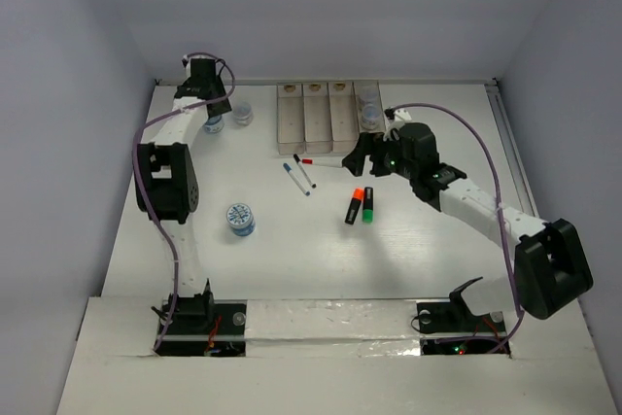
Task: Sort the stationery into containers
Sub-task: Pick up the stationery from the center of the board, then place the stationery in the storage box.
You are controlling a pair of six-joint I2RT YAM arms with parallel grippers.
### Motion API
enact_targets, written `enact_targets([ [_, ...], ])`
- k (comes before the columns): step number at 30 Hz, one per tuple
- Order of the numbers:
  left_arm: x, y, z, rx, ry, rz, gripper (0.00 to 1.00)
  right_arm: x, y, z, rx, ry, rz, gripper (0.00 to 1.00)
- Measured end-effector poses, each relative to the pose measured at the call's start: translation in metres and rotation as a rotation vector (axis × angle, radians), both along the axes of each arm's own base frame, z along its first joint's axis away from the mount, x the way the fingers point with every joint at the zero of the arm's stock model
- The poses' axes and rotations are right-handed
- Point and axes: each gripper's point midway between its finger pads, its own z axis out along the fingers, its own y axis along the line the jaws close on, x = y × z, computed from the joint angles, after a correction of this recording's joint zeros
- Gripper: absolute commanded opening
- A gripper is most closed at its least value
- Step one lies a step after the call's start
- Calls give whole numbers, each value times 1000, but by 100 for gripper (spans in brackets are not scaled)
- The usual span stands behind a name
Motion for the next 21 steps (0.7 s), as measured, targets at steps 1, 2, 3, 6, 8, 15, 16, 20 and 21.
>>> enact_targets([
  [1, -2, -2, 12, -1, -20, -2, 17, 1, -2, 4, 2, -11, -9, 100],
  [2, -5, -4, 29, -1, -46, -7, 17, 1, -3, 9, 4, -25, -19, 100],
  [3, -6, -9, 48, -1, -79, -16, 17, 2, -6, 15, 6, -42, -34, 100],
  [6, -12, -49, 113, -12, -207, -89, 18, 2, -15, 36, 13, -93, -79, 100],
  [8, -16, -95, 152, -43, -294, -176, 18, 0, -23, 54, 20, -132, -114, 100],
  [15, -42, -249, 199, -235, -415, -485, 18, -18, -55, 130, 79, -297, -226, 100],
  [16, -42, -261, 197, -255, -415, -504, 18, -22, -60, 139, 88, -318, -238, 100],
  [20, -27, -301, 185, -309, -431, -542, 18, -32, -72, 152, 93, -351, -273, 100],
  [21, -21, -311, 182, -319, -437, -550, 18, -34, -74, 153, 90, -352, -279, 100],
])
